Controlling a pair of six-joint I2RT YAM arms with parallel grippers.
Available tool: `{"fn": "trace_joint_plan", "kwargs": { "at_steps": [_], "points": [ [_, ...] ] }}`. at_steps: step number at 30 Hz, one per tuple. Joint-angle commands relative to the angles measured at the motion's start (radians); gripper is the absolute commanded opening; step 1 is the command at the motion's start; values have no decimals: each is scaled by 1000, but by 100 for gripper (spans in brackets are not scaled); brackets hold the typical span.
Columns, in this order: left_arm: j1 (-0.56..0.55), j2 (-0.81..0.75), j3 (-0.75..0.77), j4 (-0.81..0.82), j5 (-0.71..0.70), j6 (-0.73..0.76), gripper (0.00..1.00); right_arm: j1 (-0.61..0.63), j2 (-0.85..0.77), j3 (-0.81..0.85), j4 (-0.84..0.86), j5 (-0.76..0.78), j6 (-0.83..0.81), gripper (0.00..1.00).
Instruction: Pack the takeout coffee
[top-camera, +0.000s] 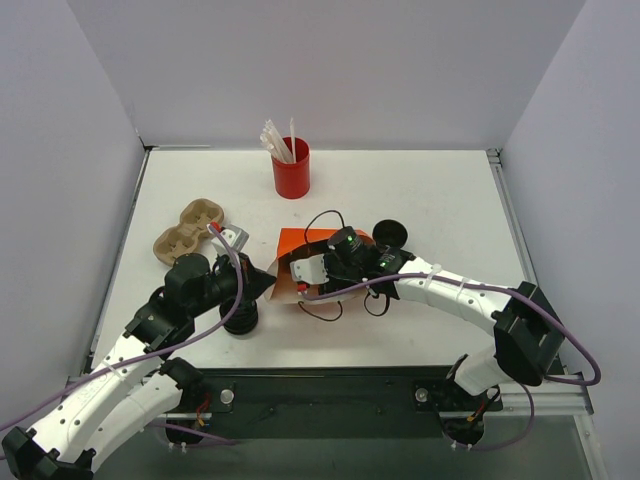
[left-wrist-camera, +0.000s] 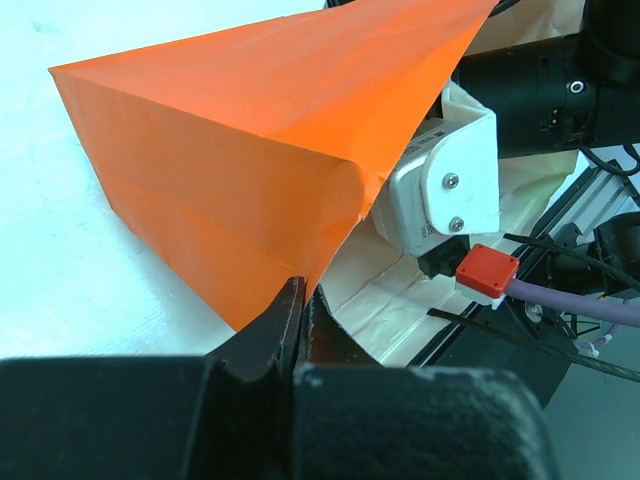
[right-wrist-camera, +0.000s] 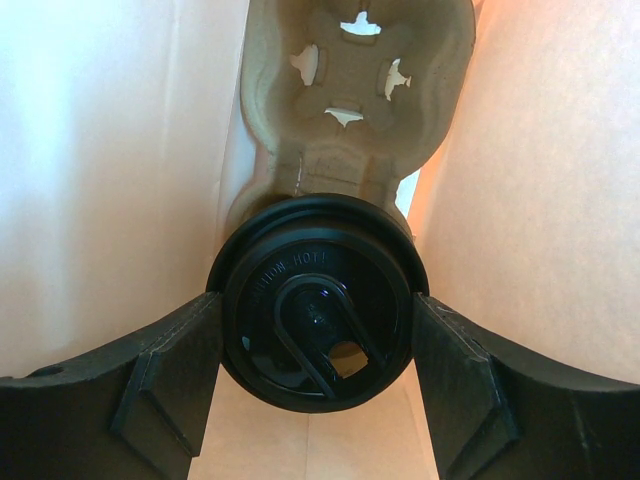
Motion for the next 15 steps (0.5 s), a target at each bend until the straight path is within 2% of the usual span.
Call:
{"fn": "trace_joint_plan", "kwargs": {
  "at_steps": [1, 6, 12, 15],
  "points": [
    [4, -3, 15, -36, -3, 21, 0, -27, -11, -1, -84, 28, 66, 63],
    [4, -3, 10, -49, -11, 41, 0, -29, -34, 57, -165, 3, 74, 73],
    [4, 8, 7, -46, -11, 49, 0, -22, -25, 125, -240, 0, 94, 73],
    [4, 9, 7, -41, -11, 52, 0, -25, -17, 126, -268, 11, 100, 69]
  ]
}}
